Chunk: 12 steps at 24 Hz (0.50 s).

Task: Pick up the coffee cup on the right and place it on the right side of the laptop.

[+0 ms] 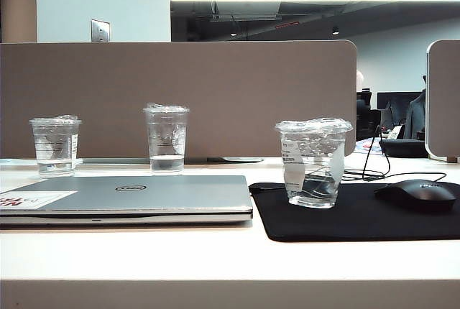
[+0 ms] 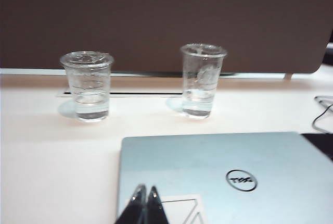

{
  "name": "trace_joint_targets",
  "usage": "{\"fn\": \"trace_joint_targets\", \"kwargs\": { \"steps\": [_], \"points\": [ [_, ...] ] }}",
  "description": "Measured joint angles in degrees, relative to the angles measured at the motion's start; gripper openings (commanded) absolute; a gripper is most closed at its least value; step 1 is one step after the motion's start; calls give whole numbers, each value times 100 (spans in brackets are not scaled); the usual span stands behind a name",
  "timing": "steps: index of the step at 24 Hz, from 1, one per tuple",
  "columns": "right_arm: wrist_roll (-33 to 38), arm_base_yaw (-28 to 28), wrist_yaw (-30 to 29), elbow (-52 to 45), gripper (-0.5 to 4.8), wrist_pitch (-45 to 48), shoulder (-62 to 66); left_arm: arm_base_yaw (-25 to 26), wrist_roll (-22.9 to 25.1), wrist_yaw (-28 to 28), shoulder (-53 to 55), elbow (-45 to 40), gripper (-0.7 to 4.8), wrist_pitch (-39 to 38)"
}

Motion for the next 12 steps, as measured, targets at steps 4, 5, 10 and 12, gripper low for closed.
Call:
{"fn": "trace_joint_targets", "kwargs": {
  "steps": [4, 5, 10, 12],
  "points": [
    [0, 0, 0, 0, -5, 0, 0, 7, 407, 0, 0, 0, -6, -2],
    [-2, 0, 0, 0, -5, 0, 0, 7, 409, 0, 0, 0, -6, -2],
    [0, 0, 0, 0, -5, 0, 0, -70, 269, -153, 0, 0, -6, -2],
    [-2, 0, 0, 0, -5, 0, 0, -90, 258, -245, 0, 0, -5, 2]
  ]
}}
